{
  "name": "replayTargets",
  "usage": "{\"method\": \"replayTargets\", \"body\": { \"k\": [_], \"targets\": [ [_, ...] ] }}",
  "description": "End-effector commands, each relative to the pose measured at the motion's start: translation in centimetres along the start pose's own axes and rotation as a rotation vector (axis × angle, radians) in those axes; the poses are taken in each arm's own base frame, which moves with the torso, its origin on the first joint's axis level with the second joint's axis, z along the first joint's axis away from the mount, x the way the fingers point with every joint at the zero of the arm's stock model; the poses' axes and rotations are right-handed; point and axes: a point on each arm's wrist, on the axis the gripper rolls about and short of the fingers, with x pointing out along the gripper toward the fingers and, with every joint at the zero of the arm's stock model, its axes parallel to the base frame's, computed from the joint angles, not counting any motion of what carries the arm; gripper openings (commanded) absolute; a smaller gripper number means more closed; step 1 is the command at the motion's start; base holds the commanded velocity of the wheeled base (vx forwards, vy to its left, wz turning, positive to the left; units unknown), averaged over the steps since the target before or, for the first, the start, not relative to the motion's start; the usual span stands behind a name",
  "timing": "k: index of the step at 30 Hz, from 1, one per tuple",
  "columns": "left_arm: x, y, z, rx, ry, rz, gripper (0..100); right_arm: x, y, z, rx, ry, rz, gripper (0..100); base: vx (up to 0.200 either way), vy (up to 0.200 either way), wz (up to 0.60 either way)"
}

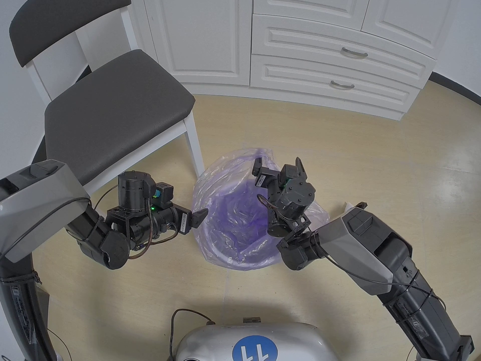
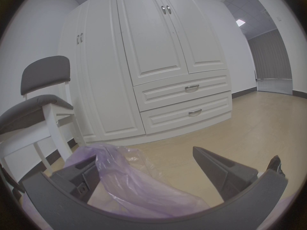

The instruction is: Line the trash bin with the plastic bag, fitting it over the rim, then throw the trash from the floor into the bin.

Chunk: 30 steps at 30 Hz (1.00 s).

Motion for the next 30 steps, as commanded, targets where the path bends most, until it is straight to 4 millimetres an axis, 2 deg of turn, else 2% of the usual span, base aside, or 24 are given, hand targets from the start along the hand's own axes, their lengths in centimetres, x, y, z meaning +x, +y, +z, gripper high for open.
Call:
{"method": "replayTargets", "body": {
  "k": [1,3,6,9,13,15,19,24,27,30],
  "targets": [
    [0.1,-0.2,0.0,0.001,-0.002,-0.002,100,-4.1,-1.3,5.4,-0.131,0.084,0.162,100,0.0,0.0,0.0],
    [0.0,-0.3,0.1,0.003,-0.011,-0.004,100,-5.8,-2.1,7.3,-0.171,0.145,0.203,100,0.0,0.0,0.0],
    [0.1,-0.4,0.2,0.005,-0.03,-0.002,100,-7.6,-3.4,8.9,-0.243,0.247,0.231,100,0.0,0.0,0.0],
    [0.1,-0.5,0.2,0.01,-0.03,-0.005,100,-7.7,-3.8,10.4,-0.259,0.271,0.233,100,0.0,0.0,0.0],
    [0.2,-1.0,0.3,0.012,-0.031,-0.017,100,-7.6,-4.6,11.4,-0.279,0.307,0.216,100,0.0,0.0,0.0],
    [0.5,-1.5,0.2,0.013,-0.027,-0.029,100,-7.6,-5.1,11.8,-0.287,0.342,0.207,100,0.0,0.0,0.0],
    [0.8,-2.0,0.1,0.017,-0.026,-0.022,100,-7.8,-4.9,12.0,-0.255,0.385,0.204,100,0.0,0.0,0.0],
    [0.6,-2.9,-0.2,0.025,-0.007,-0.007,100,-7.6,-4.7,11.1,-0.241,0.41,0.196,100,0.0,0.0,0.0],
    [1.1,-3.2,-0.6,0.027,0.009,-0.009,100,-8.6,-5.4,11.6,-0.29,0.47,0.195,100,0.0,0.0,0.0],
    [2.4,-3.0,-1.2,0.024,0.017,0.025,100,-9.9,-6.8,11.9,-0.374,0.583,0.197,100,0.0,0.0,0.0]
  ]
}}
